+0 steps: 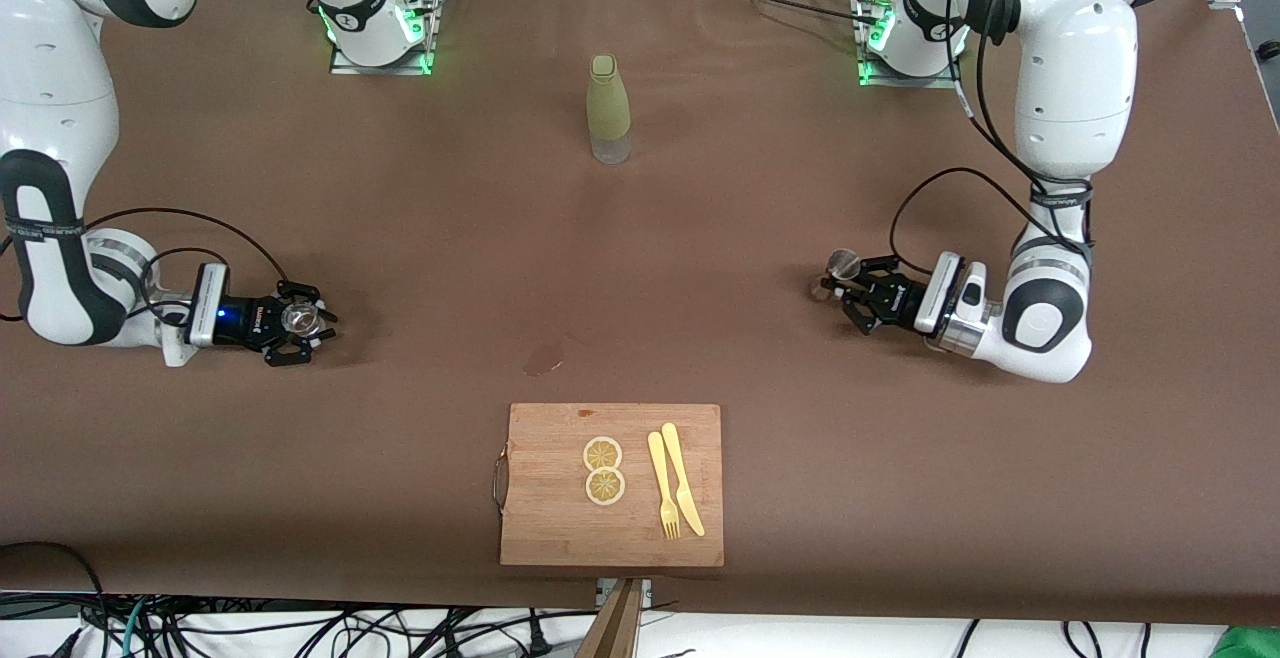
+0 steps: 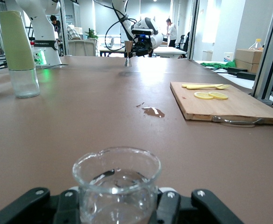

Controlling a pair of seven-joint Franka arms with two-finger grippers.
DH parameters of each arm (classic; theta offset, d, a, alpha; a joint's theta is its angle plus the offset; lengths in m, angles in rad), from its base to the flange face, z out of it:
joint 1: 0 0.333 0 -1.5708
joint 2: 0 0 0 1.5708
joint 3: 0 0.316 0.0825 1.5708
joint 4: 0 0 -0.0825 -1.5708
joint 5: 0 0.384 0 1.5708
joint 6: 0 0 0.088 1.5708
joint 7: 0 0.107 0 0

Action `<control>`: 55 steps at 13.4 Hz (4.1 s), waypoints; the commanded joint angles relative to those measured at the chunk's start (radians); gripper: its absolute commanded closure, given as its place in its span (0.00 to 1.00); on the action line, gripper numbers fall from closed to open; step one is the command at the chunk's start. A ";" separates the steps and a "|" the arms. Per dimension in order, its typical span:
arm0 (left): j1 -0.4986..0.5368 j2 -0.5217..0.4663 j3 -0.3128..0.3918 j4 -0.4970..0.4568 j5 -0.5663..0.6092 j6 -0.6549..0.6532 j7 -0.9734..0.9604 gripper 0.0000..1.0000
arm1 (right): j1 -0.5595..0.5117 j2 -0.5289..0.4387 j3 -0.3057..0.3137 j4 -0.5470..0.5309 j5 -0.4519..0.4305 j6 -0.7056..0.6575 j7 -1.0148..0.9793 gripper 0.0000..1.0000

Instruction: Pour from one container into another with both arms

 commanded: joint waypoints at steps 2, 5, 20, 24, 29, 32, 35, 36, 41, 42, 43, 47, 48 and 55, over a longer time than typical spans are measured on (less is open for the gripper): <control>0.059 0.051 0.061 0.058 0.099 -0.129 0.110 1.00 | -0.007 0.034 0.002 0.005 0.033 0.015 -0.032 0.72; 0.128 0.099 0.075 0.141 0.159 -0.179 0.128 1.00 | -0.007 0.067 0.002 0.005 0.065 0.023 -0.066 0.72; 0.189 0.239 0.153 0.264 -0.120 -0.180 0.074 1.00 | -0.006 0.058 -0.102 0.009 0.060 0.018 -0.048 0.00; 0.189 0.251 0.153 0.261 -0.151 -0.182 0.073 1.00 | -0.006 0.036 -0.184 0.021 0.053 -0.017 -0.042 0.00; 0.189 0.254 0.155 0.259 -0.148 -0.185 0.077 0.80 | -0.004 -0.013 -0.248 0.129 -0.018 -0.077 0.162 0.00; 0.186 0.257 0.155 0.259 -0.151 -0.193 0.085 0.00 | -0.001 -0.060 -0.251 0.213 -0.088 -0.091 0.402 0.00; 0.186 0.254 0.155 0.259 -0.149 -0.193 0.084 0.00 | 0.027 -0.093 -0.244 0.334 -0.156 -0.091 0.706 0.00; 0.186 0.243 0.158 0.262 -0.149 -0.171 0.080 0.00 | 0.049 -0.105 -0.247 0.363 -0.168 -0.091 0.828 0.00; 0.177 0.027 0.138 0.204 -0.012 0.162 0.085 0.00 | 0.214 -0.208 -0.244 0.460 -0.366 -0.078 1.509 0.00; 0.177 -0.009 0.126 0.188 0.024 0.242 0.084 0.00 | 0.238 -0.234 -0.238 0.465 -0.424 -0.078 1.605 0.00; 0.180 -0.046 0.124 0.172 0.085 0.264 0.080 0.00 | 0.257 -0.261 -0.233 0.465 -0.470 -0.080 1.692 0.00; 0.185 -0.219 0.104 0.123 0.257 0.394 0.018 0.00 | 0.321 -0.375 -0.224 0.446 -0.662 -0.103 2.012 0.00; 0.183 -0.278 0.095 0.106 0.321 0.421 -0.078 0.00 | 0.324 -0.407 -0.215 0.436 -0.706 -0.126 2.075 0.00; 0.145 -0.577 0.041 0.068 0.677 0.429 -0.732 0.00 | 0.326 -0.606 -0.135 0.313 -0.981 -0.282 2.445 0.00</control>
